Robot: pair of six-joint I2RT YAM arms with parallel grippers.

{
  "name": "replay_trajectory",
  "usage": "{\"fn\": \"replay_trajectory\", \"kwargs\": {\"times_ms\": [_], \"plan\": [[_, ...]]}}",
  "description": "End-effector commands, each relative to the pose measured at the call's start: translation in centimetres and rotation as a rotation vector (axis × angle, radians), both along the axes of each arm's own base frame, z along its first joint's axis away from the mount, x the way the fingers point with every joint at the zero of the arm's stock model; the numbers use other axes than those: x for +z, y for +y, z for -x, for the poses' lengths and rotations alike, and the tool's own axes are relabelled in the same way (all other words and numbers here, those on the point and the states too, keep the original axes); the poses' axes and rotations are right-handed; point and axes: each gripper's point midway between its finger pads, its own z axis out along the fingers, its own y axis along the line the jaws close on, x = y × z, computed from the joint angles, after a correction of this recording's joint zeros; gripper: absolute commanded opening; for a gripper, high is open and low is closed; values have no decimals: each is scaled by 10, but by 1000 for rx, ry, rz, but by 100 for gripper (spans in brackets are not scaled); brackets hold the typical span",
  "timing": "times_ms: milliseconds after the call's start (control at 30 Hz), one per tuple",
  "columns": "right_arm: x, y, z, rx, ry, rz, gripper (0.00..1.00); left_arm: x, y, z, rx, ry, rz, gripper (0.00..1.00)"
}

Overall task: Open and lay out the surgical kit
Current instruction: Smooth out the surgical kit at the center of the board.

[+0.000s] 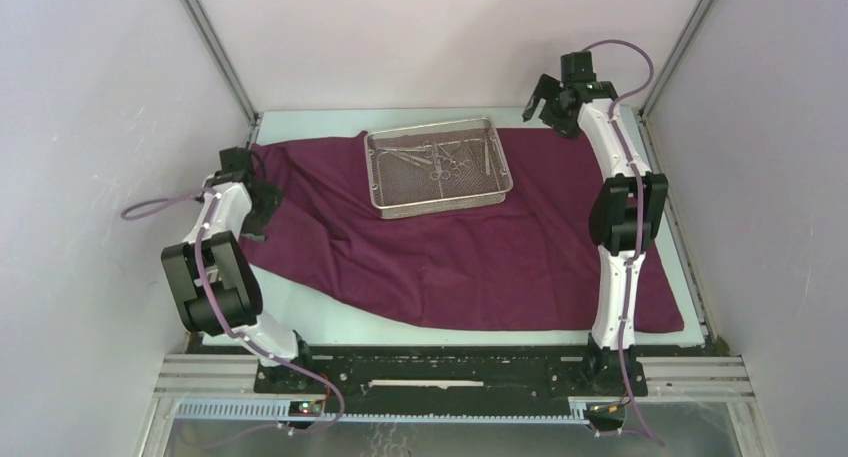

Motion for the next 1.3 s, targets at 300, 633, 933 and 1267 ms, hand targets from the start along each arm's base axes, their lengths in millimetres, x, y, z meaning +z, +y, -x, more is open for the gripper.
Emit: {"fn": "replay_trajectory", "kwargs": {"times_ms": [300, 633, 933, 1267], "plan": [[42, 39, 32, 77, -44, -58, 99, -42, 51, 46, 76, 154, -95, 73], [39, 46, 36, 96, -39, -71, 98, -27, 99, 37, 64, 246, -278, 72], [41, 46, 35, 104, -42, -63, 98, -45, 115, 32, 44, 309, -279, 75], [41, 43, 36, 101, -46, -52, 98, -59, 113, 21, -9, 271, -214, 71]]}}
